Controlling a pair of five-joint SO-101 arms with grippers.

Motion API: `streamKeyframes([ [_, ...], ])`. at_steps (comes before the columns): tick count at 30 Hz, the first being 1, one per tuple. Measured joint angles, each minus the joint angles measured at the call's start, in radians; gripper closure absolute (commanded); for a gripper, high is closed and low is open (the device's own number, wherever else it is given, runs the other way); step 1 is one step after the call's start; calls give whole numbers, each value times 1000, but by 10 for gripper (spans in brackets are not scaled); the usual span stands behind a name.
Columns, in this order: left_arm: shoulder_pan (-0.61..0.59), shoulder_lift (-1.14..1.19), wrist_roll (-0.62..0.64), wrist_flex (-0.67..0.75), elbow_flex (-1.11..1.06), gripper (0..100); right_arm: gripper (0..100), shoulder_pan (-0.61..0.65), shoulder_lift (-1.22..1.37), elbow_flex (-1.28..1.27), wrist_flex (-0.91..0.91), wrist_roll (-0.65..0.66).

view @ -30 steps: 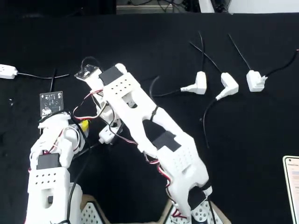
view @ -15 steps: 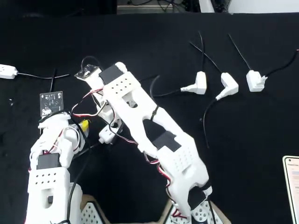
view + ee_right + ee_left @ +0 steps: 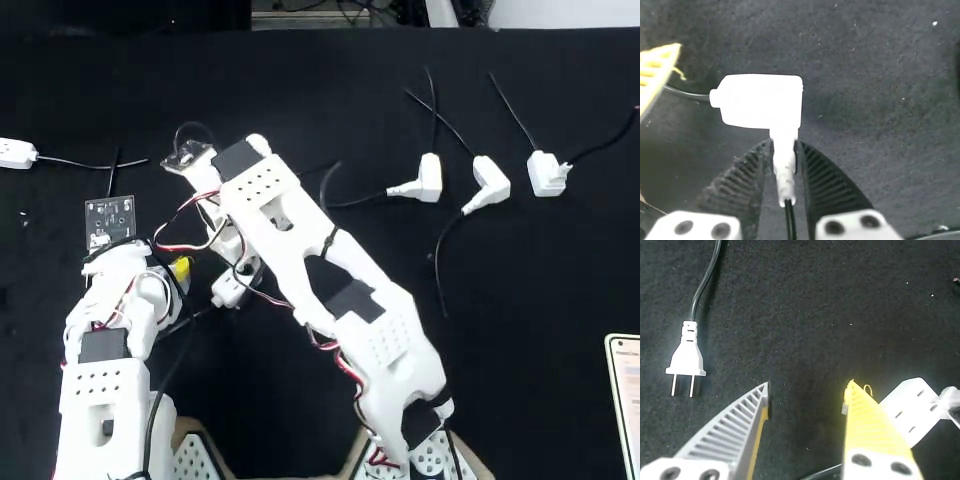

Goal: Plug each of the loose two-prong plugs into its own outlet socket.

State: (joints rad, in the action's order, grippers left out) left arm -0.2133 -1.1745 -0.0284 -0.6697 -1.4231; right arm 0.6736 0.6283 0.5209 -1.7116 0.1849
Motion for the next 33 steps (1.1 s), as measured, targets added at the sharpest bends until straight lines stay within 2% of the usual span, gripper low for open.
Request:
streamKeyframes([
  [19, -2, 0, 0, 0, 0, 755, 988, 0, 3, 52, 12, 0],
  [27, -123, 0, 87, 0, 0, 755, 988, 0, 80, 66, 12, 0],
  [33, -132, 0, 95, 0, 0, 755, 988, 2, 92, 71, 12, 0],
])
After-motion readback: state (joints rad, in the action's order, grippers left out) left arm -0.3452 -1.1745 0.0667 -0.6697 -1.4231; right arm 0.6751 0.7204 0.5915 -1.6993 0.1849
